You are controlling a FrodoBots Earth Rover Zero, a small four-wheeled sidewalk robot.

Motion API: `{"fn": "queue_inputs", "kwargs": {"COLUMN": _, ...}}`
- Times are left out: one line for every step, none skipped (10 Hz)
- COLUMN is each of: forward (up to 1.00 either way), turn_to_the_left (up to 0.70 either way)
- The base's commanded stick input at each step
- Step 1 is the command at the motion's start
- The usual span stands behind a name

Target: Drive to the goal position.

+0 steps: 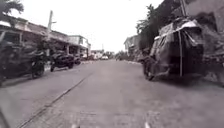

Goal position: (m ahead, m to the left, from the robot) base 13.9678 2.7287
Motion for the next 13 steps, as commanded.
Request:
{"fn": "queue_inputs", "kwargs": {"forward": 0.85, "turn_to_the_left": 0.00}}
{"fn": "queue_inputs", "kwargs": {"forward": 0.85, "turn_to_the_left": 0.00}}
{"fn": "queue_inputs", "kwargs": {"forward": 0.85, "turn_to_the_left": 0.00}}
{"fn": "queue_inputs", "kwargs": {"forward": 0.85, "turn_to_the_left": 0.00}}
{"fn": "queue_inputs", "kwargs": {"forward": 0.85, "turn_to_the_left": 0.00}}
{"fn": "queue_inputs", "kwargs": {"forward": 0.85, "turn_to_the_left": 0.00}}
{"fn": "queue_inputs", "kwargs": {"forward": 0.85, "turn_to_the_left": 0.00}}
{"fn": "queue_inputs", "kwargs": {"forward": 0.85, "turn_to_the_left": 0.00}}
{"fn": "queue_inputs", "kwargs": {"forward": 0.85, "turn_to_the_left": 0.00}}
{"fn": "queue_inputs", "kwargs": {"forward": 0.85, "turn_to_the_left": 0.00}}
{"fn": "queue_inputs", "kwargs": {"forward": 0.85, "turn_to_the_left": 0.00}}
{"fn": "queue_inputs", "kwargs": {"forward": 0.85, "turn_to_the_left": 0.00}}
{"fn": "queue_inputs", "kwargs": {"forward": 0.85, "turn_to_the_left": 0.00}}
